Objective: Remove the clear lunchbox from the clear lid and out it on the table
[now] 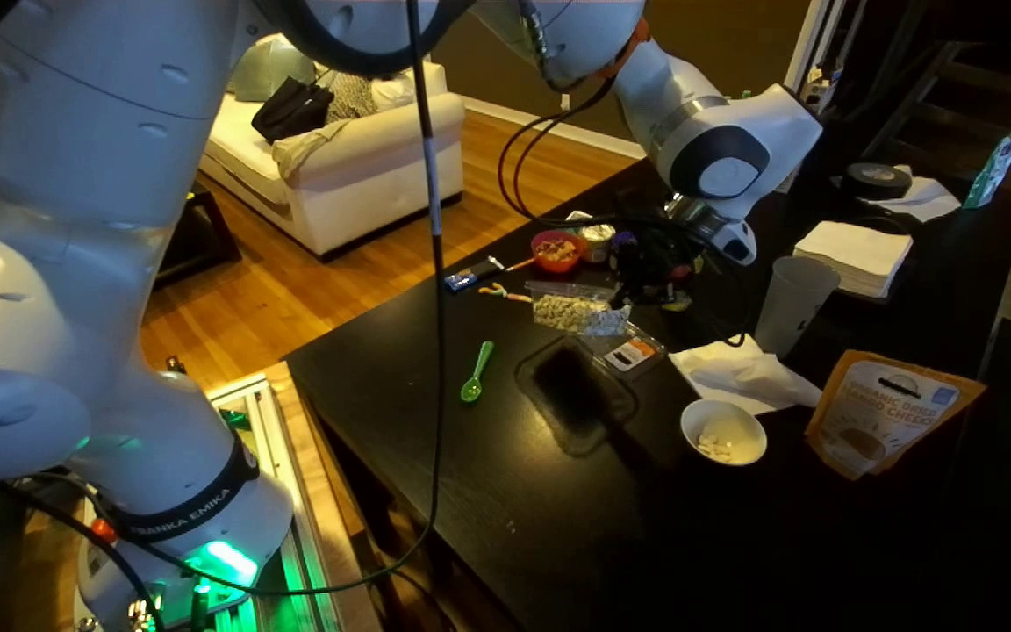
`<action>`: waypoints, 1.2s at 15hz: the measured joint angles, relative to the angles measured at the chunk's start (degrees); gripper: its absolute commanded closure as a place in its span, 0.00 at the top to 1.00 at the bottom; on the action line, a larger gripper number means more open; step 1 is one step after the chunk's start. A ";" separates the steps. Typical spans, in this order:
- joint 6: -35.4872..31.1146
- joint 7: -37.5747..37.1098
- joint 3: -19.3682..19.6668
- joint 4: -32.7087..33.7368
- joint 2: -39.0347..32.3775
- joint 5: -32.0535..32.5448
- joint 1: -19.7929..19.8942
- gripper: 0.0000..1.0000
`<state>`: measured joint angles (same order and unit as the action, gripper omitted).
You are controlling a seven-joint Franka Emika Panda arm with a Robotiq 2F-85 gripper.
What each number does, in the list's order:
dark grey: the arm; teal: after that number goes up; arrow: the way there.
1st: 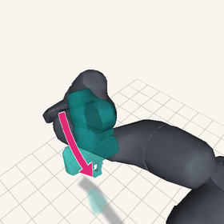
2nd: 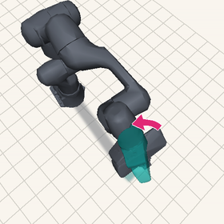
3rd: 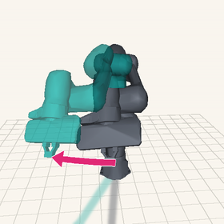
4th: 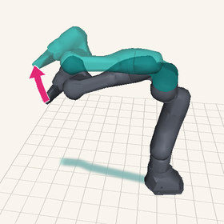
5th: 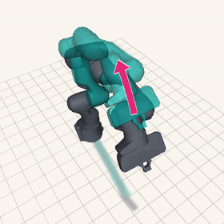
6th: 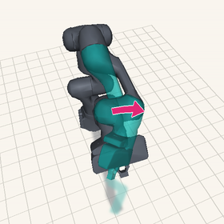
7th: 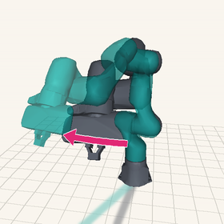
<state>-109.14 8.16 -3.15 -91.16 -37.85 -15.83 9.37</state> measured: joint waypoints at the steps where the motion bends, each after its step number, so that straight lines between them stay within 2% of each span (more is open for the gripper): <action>1: 2.02 0.75 0.02 0.50 0.04 -0.66 0.79 0.01; 10: 13.48 11.85 0.98 1.55 -0.55 -2.37 7.33 0.01; 18: 14.31 18.01 1.89 1.51 -4.59 -1.88 8.28 0.01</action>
<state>-94.83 26.16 -1.26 -89.65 -42.43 -17.70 17.66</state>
